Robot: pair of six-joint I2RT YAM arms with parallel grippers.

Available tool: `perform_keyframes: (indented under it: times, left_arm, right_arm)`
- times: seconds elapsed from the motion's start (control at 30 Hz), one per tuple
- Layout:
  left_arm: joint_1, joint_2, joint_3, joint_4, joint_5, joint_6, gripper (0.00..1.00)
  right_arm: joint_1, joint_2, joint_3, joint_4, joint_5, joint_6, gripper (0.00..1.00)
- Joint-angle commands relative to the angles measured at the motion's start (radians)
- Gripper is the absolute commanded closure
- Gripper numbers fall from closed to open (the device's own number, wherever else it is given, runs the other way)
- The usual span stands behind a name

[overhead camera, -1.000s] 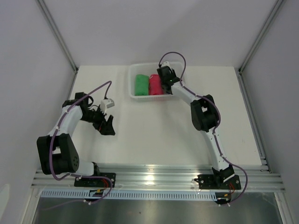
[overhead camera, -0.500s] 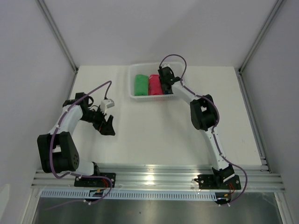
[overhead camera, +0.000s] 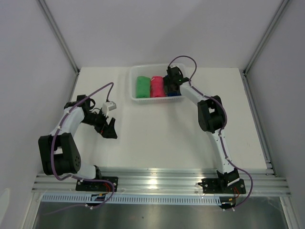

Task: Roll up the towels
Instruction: Place the rolled towel into the container

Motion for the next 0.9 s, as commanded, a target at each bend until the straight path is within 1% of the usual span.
perform_keyframes:
  times: [0.0,0.17,0.27,0.47,0.63,0.87]
  left_arm:
    - [0.017,0.009,0.028,-0.011,0.027,0.02,0.01]
    - [0.017,0.015,0.033,-0.012,0.03,0.02,0.0]
    - [0.02,0.02,0.034,-0.012,0.03,0.018,0.0]
    - [0.023,0.024,0.034,-0.017,0.035,0.02,0.01]
    - [0.026,0.024,0.034,-0.02,0.036,0.022,0.0]
    - [0.026,0.021,0.036,-0.02,0.036,0.018,0.01]
  right_arm:
    - [0.004,-0.097,-0.009,0.013,-0.033,0.02,0.25]
    - [0.012,-0.122,-0.009,0.03,-0.044,-0.028,0.24]
    - [0.017,-0.135,-0.015,0.03,-0.035,-0.033,0.24]
    - [0.018,-0.154,-0.029,0.048,-0.01,-0.033,0.2]
    - [0.018,-0.171,-0.029,0.042,0.007,-0.04,0.18]
    - [0.026,-0.25,-0.029,0.056,0.019,-0.088,0.17]
